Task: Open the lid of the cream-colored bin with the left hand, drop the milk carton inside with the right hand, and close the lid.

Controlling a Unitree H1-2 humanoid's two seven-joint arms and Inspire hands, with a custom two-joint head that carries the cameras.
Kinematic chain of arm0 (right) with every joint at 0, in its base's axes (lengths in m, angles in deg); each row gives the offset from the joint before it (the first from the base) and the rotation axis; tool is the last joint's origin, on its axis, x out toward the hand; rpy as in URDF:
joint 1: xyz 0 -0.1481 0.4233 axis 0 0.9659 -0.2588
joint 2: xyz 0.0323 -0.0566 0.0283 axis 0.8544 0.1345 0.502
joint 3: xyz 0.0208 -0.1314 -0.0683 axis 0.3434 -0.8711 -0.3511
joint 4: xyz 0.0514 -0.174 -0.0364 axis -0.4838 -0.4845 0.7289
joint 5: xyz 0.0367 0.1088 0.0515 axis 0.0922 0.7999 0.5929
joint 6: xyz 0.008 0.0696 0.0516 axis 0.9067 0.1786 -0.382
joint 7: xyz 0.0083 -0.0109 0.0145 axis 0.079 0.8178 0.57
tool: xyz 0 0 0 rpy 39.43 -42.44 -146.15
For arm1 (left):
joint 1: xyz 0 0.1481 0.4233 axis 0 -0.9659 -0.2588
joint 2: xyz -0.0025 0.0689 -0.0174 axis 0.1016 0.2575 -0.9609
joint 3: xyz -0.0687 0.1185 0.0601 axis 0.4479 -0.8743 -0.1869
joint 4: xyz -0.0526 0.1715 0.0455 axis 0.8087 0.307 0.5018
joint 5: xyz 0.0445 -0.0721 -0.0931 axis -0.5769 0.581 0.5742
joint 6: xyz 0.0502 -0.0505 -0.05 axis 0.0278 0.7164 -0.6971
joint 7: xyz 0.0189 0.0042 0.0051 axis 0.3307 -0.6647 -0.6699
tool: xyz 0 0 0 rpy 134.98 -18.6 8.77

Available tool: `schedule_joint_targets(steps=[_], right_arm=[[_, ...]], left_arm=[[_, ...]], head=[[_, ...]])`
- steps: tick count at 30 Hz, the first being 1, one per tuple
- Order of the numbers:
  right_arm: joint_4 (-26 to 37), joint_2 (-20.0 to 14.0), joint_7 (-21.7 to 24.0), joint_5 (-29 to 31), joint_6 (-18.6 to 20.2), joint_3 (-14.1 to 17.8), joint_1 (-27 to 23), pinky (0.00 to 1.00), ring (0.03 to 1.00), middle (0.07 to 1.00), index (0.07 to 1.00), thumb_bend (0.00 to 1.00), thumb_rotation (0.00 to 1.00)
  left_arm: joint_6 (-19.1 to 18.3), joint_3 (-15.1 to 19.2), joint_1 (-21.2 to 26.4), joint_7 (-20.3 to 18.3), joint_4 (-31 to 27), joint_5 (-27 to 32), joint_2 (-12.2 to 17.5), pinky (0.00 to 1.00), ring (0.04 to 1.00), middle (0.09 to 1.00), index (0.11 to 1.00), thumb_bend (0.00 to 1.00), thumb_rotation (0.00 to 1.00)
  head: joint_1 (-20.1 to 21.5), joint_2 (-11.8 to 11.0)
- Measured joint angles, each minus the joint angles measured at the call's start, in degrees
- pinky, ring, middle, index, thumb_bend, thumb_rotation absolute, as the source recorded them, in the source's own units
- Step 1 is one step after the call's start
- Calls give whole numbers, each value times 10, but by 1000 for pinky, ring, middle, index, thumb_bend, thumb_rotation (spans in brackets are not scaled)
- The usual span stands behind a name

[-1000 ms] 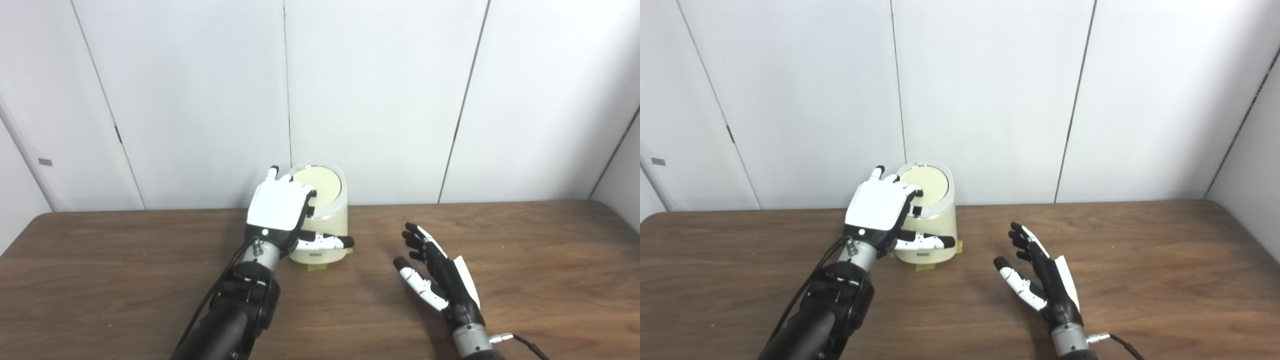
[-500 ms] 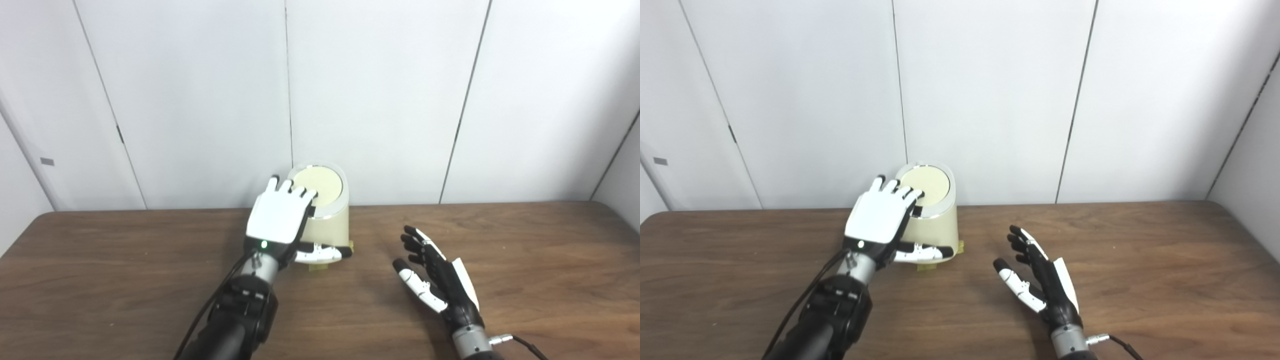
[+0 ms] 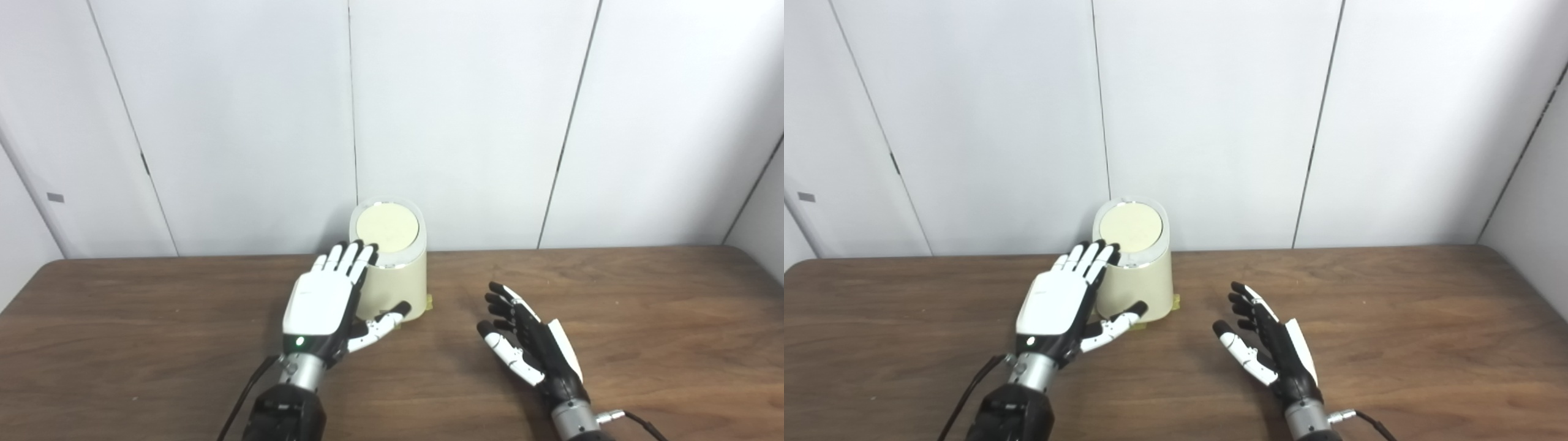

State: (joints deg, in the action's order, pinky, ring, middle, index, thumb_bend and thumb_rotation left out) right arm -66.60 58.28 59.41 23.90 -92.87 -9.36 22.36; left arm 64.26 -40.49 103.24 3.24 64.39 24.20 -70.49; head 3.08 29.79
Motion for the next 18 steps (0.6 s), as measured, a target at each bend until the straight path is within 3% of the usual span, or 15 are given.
schedule_joint_targets(steps=[7,10,16,18], right_arm=[[0,-1,1,1,0,0,0,788,845,857,887,362,667],[0,0,1,1,0,0,0,786,845,858,888,352,660],[-3,-1,0,12,-21,5,1,704,784,807,827,247,515],[-8,0,-5,19,-50,9,0,643,739,763,773,236,427]], left_arm=[[27,39,-25,26,-55,67,-9,894,940,929,938,474,998],[43,54,-41,42,-65,88,-15,927,902,891,901,427,1000],[101,100,-89,75,-66,175,-20,868,887,883,872,327,998],[129,113,-96,70,-66,223,-17,796,864,878,866,262,819]], head=[[-1,-1],[0,-1],[1,0],[1,0]])
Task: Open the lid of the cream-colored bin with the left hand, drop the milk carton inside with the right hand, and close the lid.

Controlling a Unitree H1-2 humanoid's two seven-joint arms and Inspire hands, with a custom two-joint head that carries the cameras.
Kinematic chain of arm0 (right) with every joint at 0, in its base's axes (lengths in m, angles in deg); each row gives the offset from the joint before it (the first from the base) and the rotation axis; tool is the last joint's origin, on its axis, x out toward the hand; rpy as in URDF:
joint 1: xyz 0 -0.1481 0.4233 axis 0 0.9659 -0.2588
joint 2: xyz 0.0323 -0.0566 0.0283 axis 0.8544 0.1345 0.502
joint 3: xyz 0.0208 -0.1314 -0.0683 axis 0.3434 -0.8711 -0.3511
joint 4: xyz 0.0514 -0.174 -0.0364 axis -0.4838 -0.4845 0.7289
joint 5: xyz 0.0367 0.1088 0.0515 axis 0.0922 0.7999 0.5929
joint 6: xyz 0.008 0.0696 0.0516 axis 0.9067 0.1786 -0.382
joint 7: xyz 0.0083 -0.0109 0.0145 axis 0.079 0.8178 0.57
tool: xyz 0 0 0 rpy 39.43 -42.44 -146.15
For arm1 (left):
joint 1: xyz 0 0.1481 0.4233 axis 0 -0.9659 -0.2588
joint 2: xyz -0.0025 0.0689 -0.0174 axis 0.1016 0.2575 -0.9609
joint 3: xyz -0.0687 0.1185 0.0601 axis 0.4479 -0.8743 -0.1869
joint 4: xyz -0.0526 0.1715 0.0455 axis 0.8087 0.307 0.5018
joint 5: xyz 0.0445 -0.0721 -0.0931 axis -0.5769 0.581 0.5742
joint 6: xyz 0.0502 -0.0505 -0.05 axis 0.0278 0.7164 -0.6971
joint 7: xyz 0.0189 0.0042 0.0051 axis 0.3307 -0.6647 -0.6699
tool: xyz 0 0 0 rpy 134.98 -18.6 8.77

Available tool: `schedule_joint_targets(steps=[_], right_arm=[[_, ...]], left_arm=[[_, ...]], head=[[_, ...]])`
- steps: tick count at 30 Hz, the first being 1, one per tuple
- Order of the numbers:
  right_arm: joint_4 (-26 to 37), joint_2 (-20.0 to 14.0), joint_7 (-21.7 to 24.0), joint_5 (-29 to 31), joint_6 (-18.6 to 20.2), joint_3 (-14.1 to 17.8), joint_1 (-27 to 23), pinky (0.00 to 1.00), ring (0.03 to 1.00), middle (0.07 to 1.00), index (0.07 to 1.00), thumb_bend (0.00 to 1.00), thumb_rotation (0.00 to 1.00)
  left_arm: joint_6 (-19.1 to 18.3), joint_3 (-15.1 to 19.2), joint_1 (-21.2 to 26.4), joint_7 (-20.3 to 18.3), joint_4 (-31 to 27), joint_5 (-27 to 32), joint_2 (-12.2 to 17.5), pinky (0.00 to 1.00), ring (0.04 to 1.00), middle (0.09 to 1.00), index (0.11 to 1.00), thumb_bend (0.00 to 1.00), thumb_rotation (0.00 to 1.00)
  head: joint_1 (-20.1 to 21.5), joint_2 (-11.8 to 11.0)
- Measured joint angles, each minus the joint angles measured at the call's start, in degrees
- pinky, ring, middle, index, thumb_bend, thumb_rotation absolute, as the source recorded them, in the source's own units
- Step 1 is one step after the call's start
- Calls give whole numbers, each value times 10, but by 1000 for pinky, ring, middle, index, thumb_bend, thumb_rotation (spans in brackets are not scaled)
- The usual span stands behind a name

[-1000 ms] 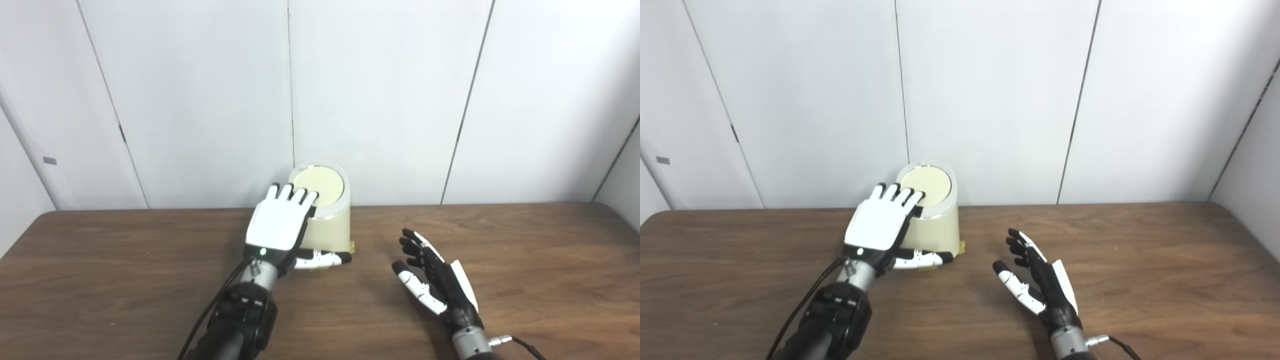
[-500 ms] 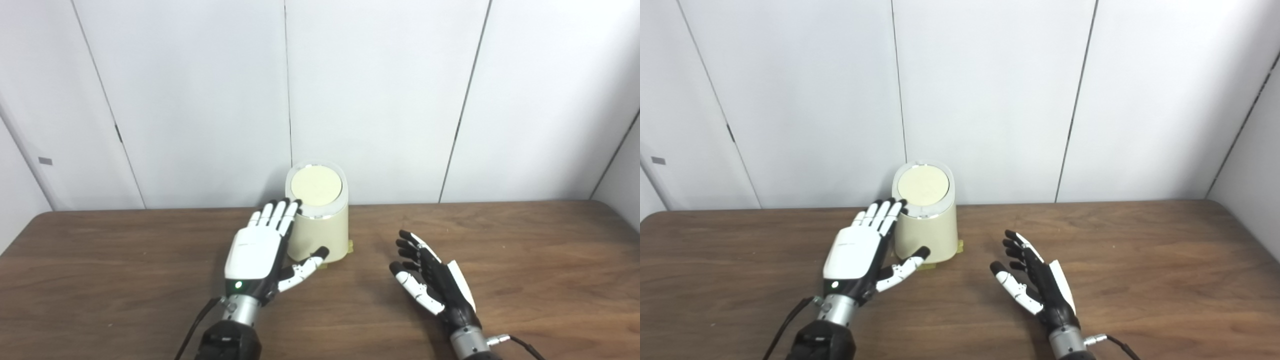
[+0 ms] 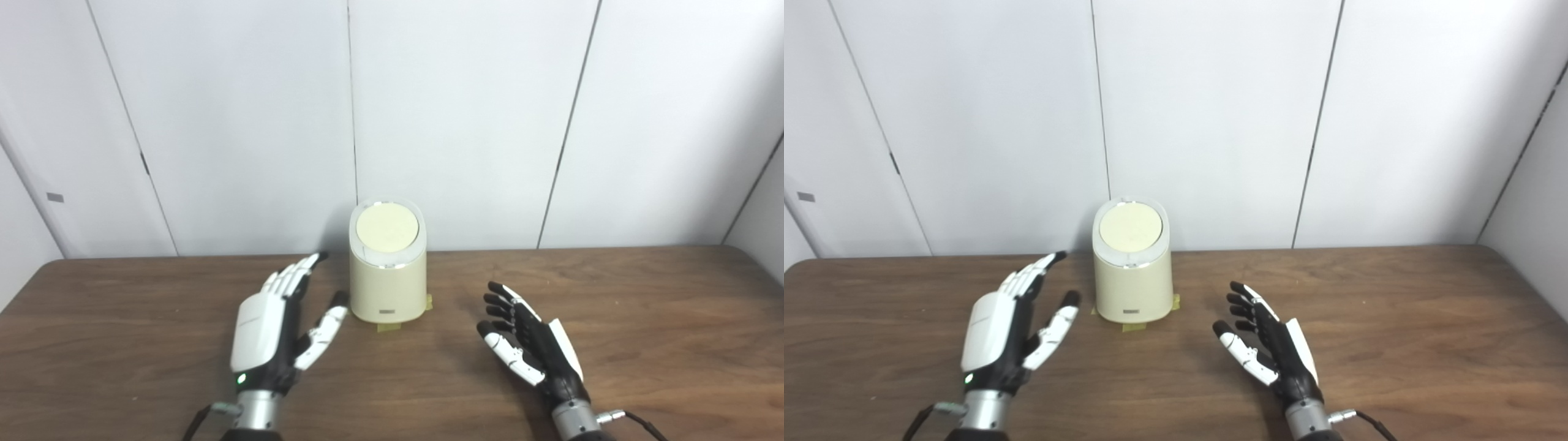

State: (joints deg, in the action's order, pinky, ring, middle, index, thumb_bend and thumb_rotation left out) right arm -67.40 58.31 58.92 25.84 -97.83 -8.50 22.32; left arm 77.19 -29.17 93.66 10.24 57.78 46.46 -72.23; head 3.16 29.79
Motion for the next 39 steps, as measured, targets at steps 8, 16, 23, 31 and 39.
schedule_joint_targets(steps=[8,16,23,31,39], right_arm=[[-11,11,-21,22,-50,23,-4,593,671,696,691,293,266],[-11,14,-34,21,-61,34,-1,606,678,694,688,291,214],[7,17,-31,37,-56,38,11,601,686,703,697,279,216],[14,17,-30,39,-46,38,18,594,680,700,696,279,165],[13,18,-28,47,-51,36,18,573,649,687,685,284,173]], left_arm=[[73,35,-22,-29,31,134,10,646,776,803,806,188,473],[138,56,-25,-42,63,213,6,694,795,817,806,190,435],[158,59,-22,-38,76,201,2,657,771,802,801,196,400],[166,65,-16,-42,93,222,-2,701,793,810,800,196,474],[155,72,-17,-53,93,252,-3,707,794,809,793,199,415]], head=[[9,-7],[8,-9],[0,-7],[2,-8],[-2,-3]])
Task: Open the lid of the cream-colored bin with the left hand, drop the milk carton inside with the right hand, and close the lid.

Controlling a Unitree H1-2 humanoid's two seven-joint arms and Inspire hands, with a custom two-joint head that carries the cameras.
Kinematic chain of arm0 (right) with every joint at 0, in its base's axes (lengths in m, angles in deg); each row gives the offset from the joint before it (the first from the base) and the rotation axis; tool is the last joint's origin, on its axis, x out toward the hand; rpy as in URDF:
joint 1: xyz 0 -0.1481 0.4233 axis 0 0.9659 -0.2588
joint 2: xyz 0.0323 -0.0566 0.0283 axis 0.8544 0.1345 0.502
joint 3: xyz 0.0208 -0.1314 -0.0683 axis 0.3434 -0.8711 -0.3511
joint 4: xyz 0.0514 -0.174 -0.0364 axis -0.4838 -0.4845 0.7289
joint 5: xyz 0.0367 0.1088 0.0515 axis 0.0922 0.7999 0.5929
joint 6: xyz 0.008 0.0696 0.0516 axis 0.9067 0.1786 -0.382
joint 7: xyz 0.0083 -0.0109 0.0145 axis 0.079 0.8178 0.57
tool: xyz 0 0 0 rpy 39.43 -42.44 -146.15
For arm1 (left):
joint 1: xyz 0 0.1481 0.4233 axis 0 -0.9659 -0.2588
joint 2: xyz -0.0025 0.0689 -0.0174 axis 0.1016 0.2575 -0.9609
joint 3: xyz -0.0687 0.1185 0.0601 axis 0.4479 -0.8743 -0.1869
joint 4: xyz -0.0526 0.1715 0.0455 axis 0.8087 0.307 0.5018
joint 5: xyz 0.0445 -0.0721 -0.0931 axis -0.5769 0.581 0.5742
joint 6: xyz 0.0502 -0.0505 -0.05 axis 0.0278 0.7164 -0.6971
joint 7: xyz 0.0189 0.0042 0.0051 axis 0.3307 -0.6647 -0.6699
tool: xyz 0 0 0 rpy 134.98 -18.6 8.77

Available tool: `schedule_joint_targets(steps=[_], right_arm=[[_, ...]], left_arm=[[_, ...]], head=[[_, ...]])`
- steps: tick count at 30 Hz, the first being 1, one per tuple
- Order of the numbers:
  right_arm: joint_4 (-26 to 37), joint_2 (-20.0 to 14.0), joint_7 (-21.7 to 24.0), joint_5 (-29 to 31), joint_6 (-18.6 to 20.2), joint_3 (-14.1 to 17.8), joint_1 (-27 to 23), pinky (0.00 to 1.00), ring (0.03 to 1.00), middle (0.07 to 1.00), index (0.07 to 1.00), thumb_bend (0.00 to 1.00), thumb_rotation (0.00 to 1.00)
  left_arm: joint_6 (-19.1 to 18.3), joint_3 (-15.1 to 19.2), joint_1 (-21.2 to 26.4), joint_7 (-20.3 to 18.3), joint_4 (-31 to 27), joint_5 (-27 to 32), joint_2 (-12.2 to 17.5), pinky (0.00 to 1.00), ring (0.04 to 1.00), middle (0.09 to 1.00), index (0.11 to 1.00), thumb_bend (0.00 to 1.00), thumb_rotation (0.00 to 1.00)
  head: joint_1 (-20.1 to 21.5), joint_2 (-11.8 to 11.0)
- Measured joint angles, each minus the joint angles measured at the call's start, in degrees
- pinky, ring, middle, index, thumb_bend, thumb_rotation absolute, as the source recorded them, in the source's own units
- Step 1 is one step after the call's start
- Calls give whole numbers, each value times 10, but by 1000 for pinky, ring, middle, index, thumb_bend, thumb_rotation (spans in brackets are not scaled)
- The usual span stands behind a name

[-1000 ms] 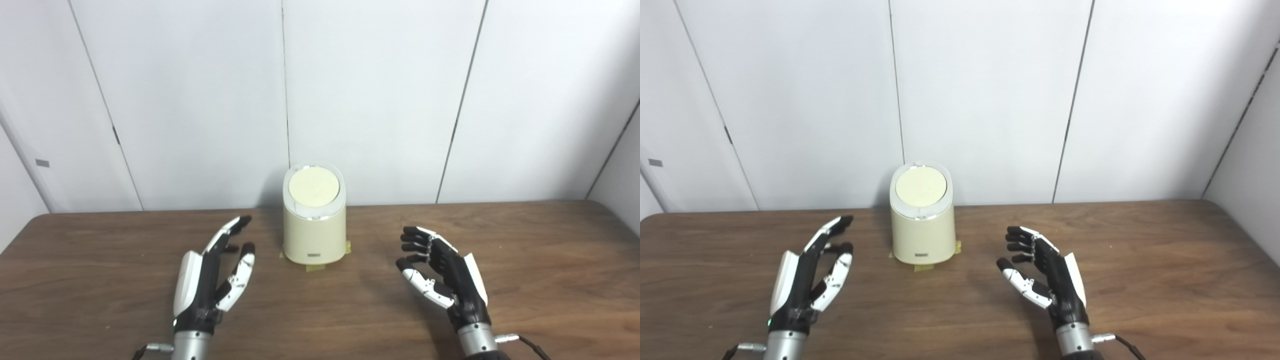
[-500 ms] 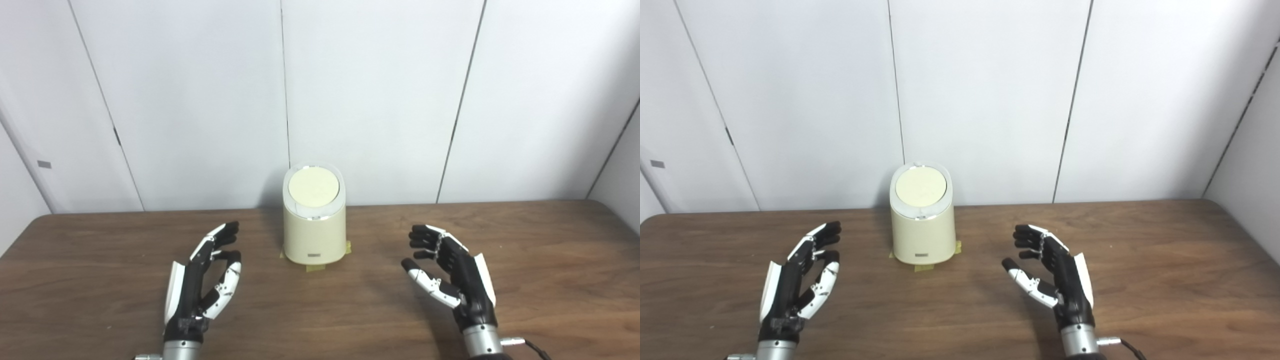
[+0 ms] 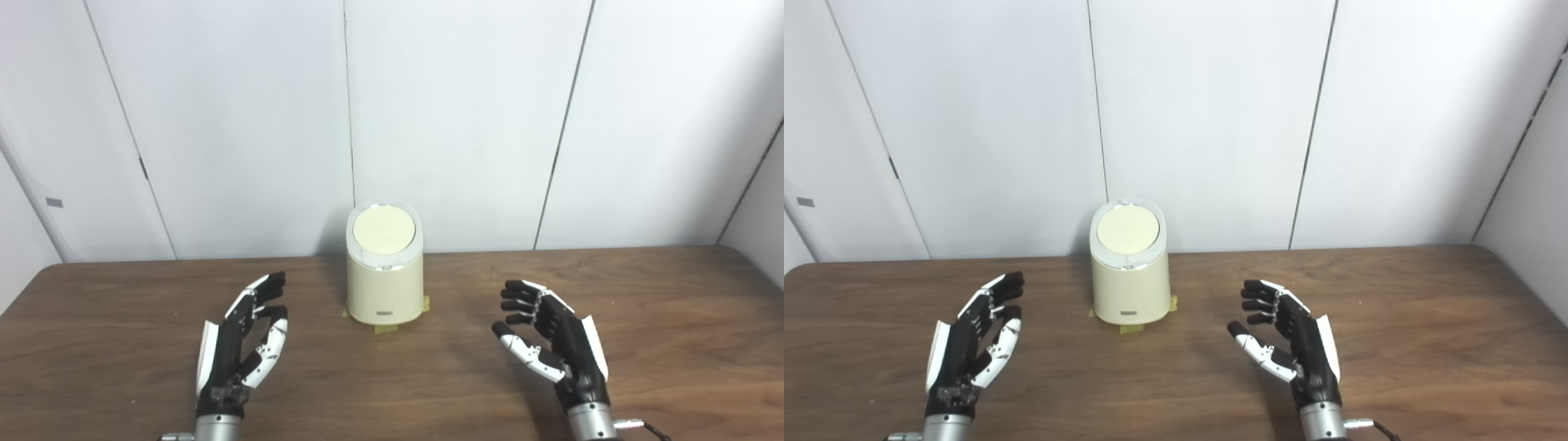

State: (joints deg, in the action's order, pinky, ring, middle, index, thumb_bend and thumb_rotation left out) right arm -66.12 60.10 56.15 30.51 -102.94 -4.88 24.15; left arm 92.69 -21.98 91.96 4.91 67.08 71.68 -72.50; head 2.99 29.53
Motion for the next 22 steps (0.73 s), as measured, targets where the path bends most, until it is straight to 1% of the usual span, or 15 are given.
schedule_joint_targets(steps=[5,7,10,12,15,18,22], right_arm=[[-5,-2,3,-4,-7,-4,-2,567,653,693,688,284,232],[-5,-2,5,-6,-7,-4,-2,572,658,698,690,288,246],[-6,-3,7,-8,-7,-6,-3,570,660,698,691,306,282],[-6,-4,8,-12,-7,-9,-3,571,660,698,691,310,299],[-7,-5,9,-16,-8,-12,-4,564,657,694,688,309,287],[-10,-5,9,-18,-10,-13,-5,568,661,696,691,306,268],[-10,-6,17,-15,-10,-15,-5,572,663,697,690,305,257]], left_arm=[[-6,1,0,-3,0,3,0,708,796,812,796,189,401],[-15,2,-1,-14,0,13,0,720,802,817,800,188,395],[-35,6,-2,-26,-2,35,0,711,794,808,795,177,328],[-46,7,-2,-34,-2,37,-1,703,789,804,792,179,311],[-52,7,-3,-37,-3,35,-3,701,791,804,791,183,321],[-54,7,-3,-37,-3,33,-3,699,790,802,790,174,280],[-54,7,-3,-37,-2,33,-3,703,790,800,786,181,310]], head=[[1,3],[1,3],[2,4],[1,4],[1,3],[2,1],[2,1]])
